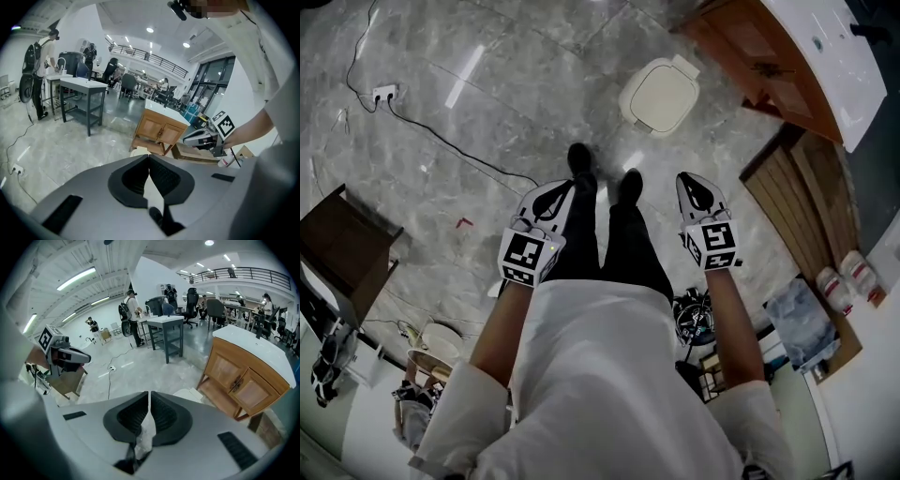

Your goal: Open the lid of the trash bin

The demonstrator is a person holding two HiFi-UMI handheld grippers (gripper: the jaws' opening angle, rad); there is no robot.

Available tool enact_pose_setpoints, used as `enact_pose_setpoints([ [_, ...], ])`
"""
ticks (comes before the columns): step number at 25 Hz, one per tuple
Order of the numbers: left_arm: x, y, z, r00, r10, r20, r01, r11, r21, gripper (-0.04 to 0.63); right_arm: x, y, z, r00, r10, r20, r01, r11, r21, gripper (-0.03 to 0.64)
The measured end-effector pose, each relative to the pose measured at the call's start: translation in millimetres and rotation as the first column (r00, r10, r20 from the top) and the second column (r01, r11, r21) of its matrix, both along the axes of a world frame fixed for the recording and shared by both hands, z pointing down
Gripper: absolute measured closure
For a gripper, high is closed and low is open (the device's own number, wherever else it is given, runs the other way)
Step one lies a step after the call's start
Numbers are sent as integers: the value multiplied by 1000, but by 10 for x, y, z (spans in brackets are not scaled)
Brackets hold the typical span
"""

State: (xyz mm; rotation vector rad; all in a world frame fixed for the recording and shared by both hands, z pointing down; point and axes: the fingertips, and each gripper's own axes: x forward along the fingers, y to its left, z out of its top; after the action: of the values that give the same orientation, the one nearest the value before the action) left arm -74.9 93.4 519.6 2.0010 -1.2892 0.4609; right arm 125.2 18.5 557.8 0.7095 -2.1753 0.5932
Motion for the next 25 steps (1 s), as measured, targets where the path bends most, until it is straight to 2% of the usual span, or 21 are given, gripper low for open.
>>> enact_pose_setpoints([
  [14, 37, 27, 850, 999, 44, -19, -45, 996, -79, 577, -232, -13, 1170, 996, -23, -82, 17, 998, -62, 581],
  [25, 121, 86, 1548, 999, 30, -15, -32, 990, -135, 577, -145, -28, 2117, 983, 63, -171, -83, 991, -107, 581],
])
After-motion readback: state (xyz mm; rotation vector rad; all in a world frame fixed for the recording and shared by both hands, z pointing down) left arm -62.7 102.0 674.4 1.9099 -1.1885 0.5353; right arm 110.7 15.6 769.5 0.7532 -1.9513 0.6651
